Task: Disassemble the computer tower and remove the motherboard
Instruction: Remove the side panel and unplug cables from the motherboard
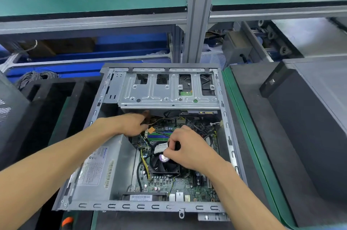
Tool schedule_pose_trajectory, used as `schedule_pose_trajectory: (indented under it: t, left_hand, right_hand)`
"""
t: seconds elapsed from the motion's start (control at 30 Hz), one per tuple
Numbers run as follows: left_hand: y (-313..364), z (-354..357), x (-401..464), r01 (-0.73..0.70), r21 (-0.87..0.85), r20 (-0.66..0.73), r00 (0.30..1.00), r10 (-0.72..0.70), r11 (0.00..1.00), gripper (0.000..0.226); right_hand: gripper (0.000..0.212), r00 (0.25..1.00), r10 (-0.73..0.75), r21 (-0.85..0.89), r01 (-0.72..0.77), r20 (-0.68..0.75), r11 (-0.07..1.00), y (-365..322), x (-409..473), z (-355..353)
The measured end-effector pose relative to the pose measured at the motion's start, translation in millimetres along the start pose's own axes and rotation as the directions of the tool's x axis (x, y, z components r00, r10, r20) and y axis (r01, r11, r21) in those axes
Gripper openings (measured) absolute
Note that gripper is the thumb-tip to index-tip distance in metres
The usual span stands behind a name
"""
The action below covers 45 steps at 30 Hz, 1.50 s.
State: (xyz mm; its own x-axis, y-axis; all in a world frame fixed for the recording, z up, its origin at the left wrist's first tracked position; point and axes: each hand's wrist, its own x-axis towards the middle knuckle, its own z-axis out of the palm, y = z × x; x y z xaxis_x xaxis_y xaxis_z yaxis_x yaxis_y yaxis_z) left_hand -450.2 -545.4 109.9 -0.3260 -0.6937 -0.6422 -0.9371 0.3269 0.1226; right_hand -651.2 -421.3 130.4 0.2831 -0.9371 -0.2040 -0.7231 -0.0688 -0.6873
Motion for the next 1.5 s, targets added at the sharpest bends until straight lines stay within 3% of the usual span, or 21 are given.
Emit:
schedule_pose_trajectory:
  t: [0.2, 0.4, 0.53, 0.67, 0.83, 1.0, 1.13, 1.33, 1.5]
  left_hand:
    - [-1, 0, -1, -0.062, -0.007, -0.016, 0.998, 0.062, 0.998, 0.043]
    - [1, 2, 5, -0.027, 0.081, 0.011, 1.000, 0.026, 0.996, 0.049]
    - [0, 2, 8, -0.021, 0.027, -0.044, 0.999, 0.022, 0.999, 0.050]
    - [0, 1, 6, -0.040, -0.103, -0.202, 0.979, 0.019, 0.994, 0.044]
    - [9, 1, 5, 0.008, -0.025, -0.138, 0.990, -0.011, 1.000, 0.041]
    - [17, 2, 6, 0.000, 0.014, -0.225, 0.974, 0.003, 1.000, 0.027]
    - [35, 1, 15, -0.065, -0.014, -0.111, 0.992, 0.063, 0.998, 0.050]
    - [48, -4, 27, 0.004, -0.140, -0.085, 0.996, -0.016, 0.990, 0.044]
    - [46, 2, 39, -0.038, -0.007, -0.112, 0.993, 0.037, 0.999, 0.053]
  right_hand:
    - [0.024, 1.000, -0.003, 0.000, 0.003, 0.002, 1.000, 1, 1, 1]
    - [0.023, 1.000, -0.002, -0.001, 0.002, -0.002, 1.000, 2, 2, 2]
    - [0.023, 1.000, -0.002, 0.012, 0.002, 0.000, 1.000, 2, 2, 2]
    - [0.024, 1.000, -0.004, 0.016, 0.003, 0.005, 1.000, 3, 3, 2]
    - [0.025, 1.000, -0.006, 0.004, 0.006, -0.003, 1.000, 4, 3, 3]
    - [0.025, 1.000, -0.006, -0.012, 0.006, -0.005, 1.000, 4, 5, 6]
    - [0.024, 1.000, -0.015, -0.014, 0.015, -0.017, 1.000, 6, 4, 5]
    - [0.024, 1.000, -0.007, -0.004, 0.007, -0.010, 1.000, 6, 4, 5]
    - [0.024, 1.000, 0.002, -0.002, -0.002, -0.014, 1.000, 3, 3, 4]
